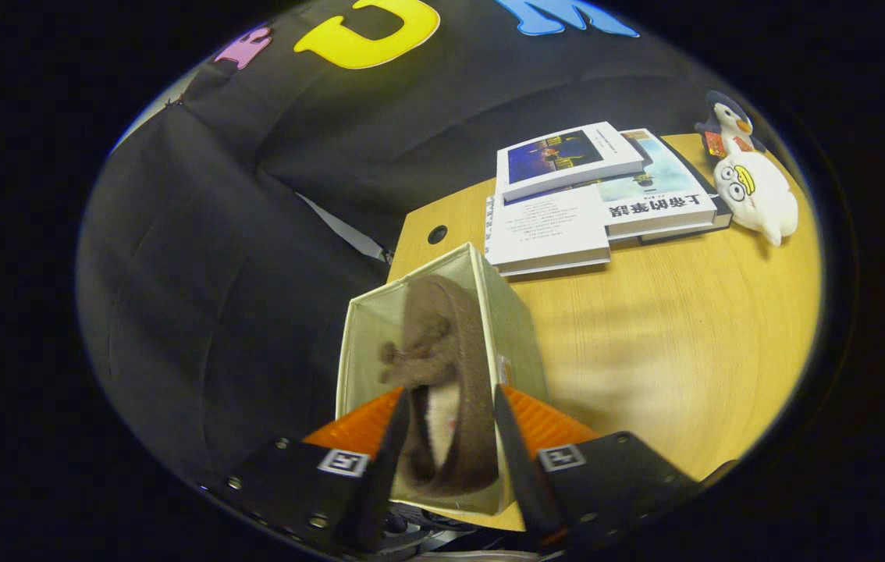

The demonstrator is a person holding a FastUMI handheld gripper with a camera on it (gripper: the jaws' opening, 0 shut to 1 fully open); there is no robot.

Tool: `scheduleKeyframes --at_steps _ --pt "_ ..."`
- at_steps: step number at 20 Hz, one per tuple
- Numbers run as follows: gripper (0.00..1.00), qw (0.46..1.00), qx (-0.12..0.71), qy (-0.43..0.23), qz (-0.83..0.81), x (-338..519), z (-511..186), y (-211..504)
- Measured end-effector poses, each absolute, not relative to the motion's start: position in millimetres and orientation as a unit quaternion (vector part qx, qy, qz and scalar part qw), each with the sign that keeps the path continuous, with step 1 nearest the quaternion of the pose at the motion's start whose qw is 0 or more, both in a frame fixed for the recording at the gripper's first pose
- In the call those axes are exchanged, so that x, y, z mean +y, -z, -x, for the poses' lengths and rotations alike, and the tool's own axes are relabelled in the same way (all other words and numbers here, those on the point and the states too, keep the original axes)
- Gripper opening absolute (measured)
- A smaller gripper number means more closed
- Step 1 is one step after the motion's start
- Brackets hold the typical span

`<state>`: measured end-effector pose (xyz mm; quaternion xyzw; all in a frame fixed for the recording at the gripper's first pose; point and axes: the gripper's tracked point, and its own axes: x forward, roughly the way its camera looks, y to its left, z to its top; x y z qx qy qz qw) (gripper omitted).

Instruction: Open the storage box then place both shoes into the box .Put the left shoe in first, then the right shoe, with the right side of both shoes facing outward in a uniform manner.

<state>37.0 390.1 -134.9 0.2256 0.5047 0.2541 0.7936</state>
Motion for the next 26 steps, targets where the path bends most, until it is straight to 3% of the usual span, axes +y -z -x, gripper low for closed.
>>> scheduleKeyframes --at_steps 2,10,26 --pt "0.99 0.806 0.491 -0.251 -0.215 377 -40 131" --pt "0.97 0.873 0.385 -0.235 -0.186 283 -53 86" --pt "0.97 0.963 0.207 -0.111 -0.133 68 -31 5"
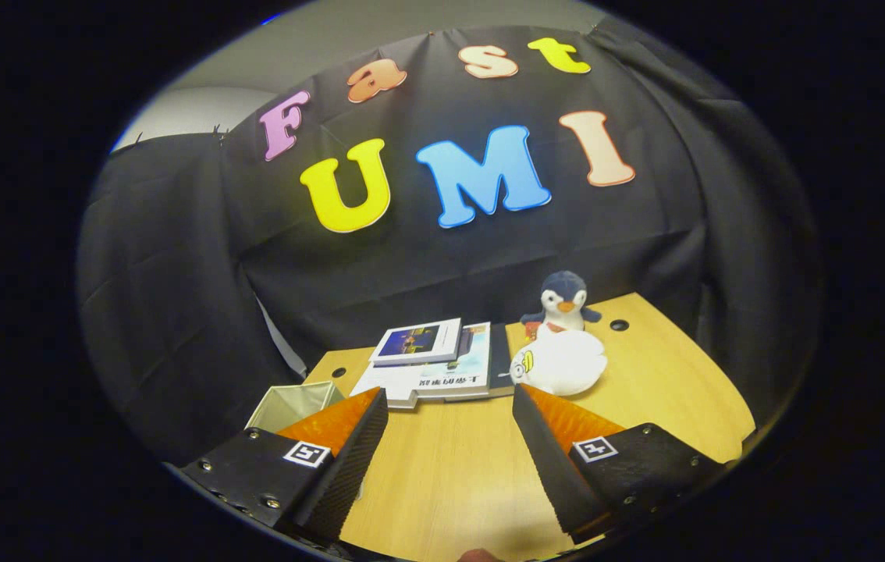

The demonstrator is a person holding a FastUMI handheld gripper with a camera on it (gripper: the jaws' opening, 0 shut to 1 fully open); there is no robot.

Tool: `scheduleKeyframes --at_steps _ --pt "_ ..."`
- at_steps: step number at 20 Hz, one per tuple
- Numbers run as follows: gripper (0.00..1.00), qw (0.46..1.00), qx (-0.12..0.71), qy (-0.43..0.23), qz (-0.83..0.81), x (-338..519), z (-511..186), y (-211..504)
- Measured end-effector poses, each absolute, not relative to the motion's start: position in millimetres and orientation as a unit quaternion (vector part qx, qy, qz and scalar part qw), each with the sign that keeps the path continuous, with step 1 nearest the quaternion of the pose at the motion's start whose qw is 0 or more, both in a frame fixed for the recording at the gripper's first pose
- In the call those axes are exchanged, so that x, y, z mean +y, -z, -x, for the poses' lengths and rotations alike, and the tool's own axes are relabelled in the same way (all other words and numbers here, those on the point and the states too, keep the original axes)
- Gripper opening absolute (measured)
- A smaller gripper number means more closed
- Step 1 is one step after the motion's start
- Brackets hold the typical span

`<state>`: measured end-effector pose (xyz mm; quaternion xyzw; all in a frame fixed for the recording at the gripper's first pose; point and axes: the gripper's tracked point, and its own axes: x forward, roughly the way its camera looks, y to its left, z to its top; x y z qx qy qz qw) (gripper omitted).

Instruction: Open the storage box then place both shoes into the box .Put the left shoe in first, then the right shoe, with the right side of both shoes facing outward in a uniform manner.

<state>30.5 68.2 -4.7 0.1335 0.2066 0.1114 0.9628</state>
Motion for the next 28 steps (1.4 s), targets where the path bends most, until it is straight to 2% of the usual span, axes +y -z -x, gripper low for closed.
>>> scheduleKeyframes --at_steps 7,18,28 --pt "0.97 0.989 0.128 -0.053 -0.047 9 -15 -38" --pt "0.97 0.995 0.049 -0.030 -0.084 -2 -10 -78" --pt "0.97 0.996 0.042 -0.031 -0.074 -5 -9 -72"
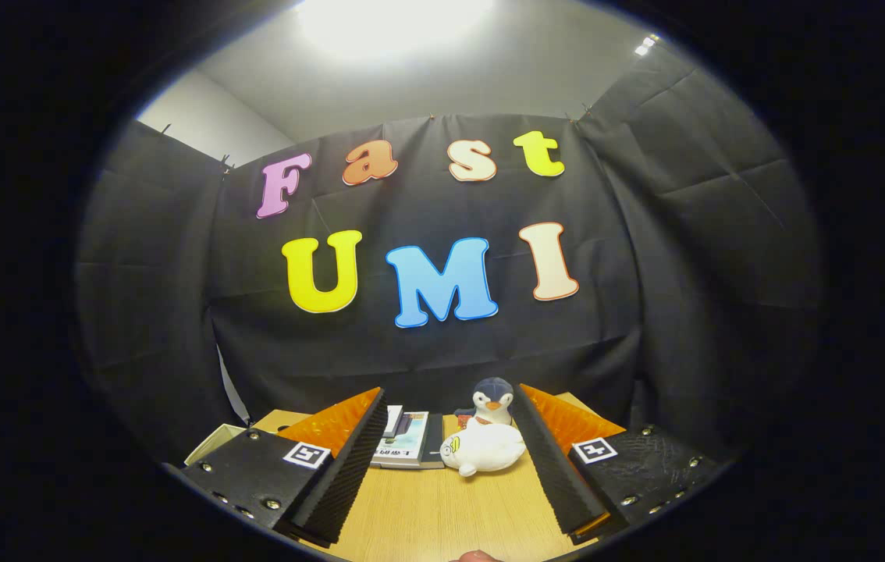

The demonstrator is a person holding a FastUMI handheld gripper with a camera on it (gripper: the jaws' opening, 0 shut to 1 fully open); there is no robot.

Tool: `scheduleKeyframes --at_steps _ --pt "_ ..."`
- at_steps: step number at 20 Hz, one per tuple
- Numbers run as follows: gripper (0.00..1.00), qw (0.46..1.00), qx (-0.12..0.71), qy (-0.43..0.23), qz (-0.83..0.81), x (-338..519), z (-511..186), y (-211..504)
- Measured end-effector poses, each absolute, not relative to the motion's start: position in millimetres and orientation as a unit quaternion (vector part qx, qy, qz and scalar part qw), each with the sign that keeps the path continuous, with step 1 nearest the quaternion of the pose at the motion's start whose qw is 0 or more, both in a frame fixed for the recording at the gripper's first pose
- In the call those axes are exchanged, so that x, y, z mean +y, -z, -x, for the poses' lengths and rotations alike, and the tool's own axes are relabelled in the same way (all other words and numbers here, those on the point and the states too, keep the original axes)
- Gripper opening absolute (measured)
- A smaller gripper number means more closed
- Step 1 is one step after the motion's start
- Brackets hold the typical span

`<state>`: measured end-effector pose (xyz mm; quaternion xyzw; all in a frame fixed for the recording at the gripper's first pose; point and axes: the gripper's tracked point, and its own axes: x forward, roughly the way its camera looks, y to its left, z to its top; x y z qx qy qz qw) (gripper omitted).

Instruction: Open the storage box then place both shoes into the box .Put the left shoe in first, then the right shoe, with the right side of both shoes facing outward in a uniform manner.

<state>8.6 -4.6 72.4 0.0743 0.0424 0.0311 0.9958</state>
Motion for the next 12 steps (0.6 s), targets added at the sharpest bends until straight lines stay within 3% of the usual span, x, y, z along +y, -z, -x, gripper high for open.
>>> scheduleKeyframes --at_steps 12 --pt "0.97 0.997 0.034 -0.054 -0.046 24 -16 -78"
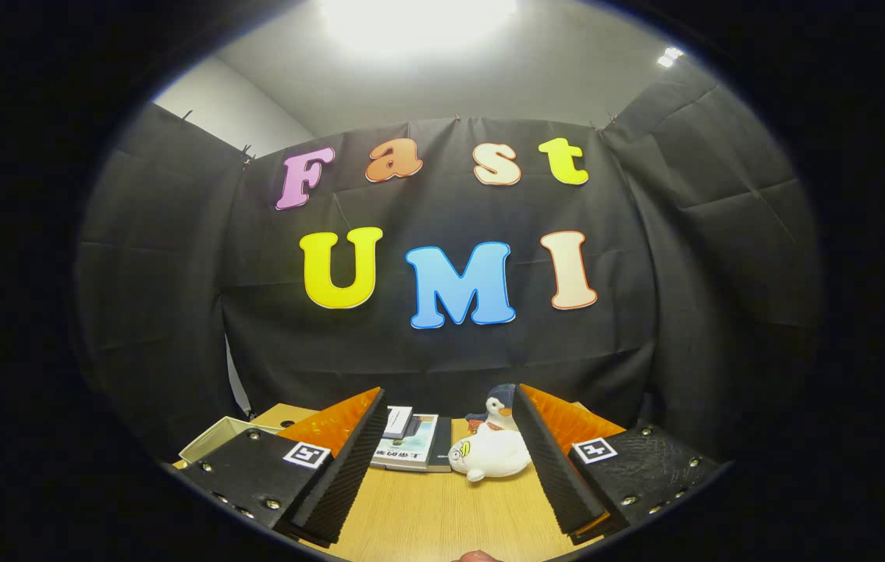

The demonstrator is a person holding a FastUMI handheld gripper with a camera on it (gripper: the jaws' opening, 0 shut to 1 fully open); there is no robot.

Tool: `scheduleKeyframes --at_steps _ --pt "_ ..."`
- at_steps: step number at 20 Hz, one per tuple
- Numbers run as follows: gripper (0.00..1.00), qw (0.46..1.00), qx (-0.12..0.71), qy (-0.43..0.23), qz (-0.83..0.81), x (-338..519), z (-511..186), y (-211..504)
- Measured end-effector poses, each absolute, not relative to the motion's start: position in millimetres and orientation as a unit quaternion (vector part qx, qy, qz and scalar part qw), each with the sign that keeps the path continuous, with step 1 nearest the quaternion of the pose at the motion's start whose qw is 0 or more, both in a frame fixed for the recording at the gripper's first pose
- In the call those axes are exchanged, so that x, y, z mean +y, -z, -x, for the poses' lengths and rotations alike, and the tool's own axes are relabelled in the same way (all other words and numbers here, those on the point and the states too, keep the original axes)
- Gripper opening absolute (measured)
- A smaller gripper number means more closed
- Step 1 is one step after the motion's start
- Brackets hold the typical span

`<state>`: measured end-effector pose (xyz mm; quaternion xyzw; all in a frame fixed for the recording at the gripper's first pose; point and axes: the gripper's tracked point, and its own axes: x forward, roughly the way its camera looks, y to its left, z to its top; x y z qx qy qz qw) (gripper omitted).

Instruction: Open the storage box then place both shoes into the box .Put the left shoe in first, then the right shoe, with the right side of both shoes facing outward in a uniform manner.

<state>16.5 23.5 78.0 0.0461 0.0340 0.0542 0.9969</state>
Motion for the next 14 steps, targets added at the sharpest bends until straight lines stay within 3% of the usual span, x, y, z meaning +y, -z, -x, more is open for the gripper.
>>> scheduleKeyframes --at_steps 14 --pt "0.97 0.999 0.006 -0.052 -0.001 53 -11 -92"
